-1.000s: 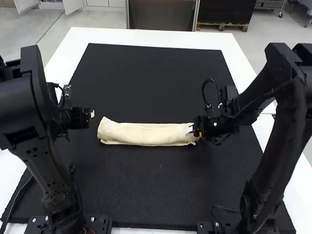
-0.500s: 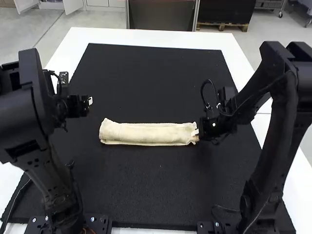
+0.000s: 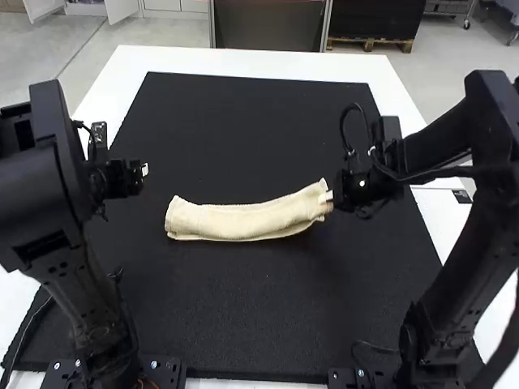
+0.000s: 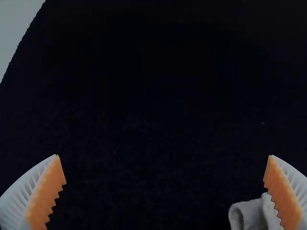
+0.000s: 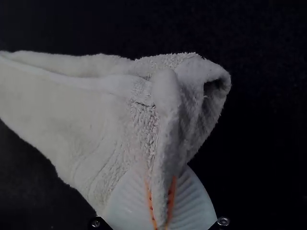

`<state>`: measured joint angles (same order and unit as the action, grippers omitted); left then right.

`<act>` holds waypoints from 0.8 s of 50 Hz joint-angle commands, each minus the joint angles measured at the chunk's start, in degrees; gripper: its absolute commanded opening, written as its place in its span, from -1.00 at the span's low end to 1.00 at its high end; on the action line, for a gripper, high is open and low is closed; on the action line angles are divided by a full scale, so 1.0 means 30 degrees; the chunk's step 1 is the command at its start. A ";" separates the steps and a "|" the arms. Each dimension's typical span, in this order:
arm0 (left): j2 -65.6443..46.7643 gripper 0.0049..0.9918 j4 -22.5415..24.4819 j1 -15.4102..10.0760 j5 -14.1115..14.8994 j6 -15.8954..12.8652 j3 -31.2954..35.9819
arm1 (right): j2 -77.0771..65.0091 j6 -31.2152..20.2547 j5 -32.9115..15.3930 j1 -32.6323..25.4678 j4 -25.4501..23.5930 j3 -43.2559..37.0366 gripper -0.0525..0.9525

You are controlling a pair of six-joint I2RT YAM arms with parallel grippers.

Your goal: Fold the towel.

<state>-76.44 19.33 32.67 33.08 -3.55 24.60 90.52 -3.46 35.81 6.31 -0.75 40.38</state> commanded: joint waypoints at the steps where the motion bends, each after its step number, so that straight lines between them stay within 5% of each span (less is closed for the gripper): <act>1: 0.0257 0.96 -0.0028 0.0157 0.0458 0.0129 0.0355 | -0.0496 0.0715 0.0836 0.0213 -0.0247 0.0925 -0.94; 18: 0.0462 0.95 -0.0175 0.0186 0.0458 0.0159 0.0267 | 0.0295 0.3000 0.0982 0.4929 0.0456 0.2507 -0.94; 40: 0.1048 0.95 -0.0057 0.0157 0.0458 0.0364 -0.0202 | 0.3489 0.3879 0.0572 0.9470 0.2097 0.5055 -0.93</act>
<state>-74.63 18.68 32.67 33.28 -3.16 24.56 99.74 6.55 37.47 32.08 4.56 51.96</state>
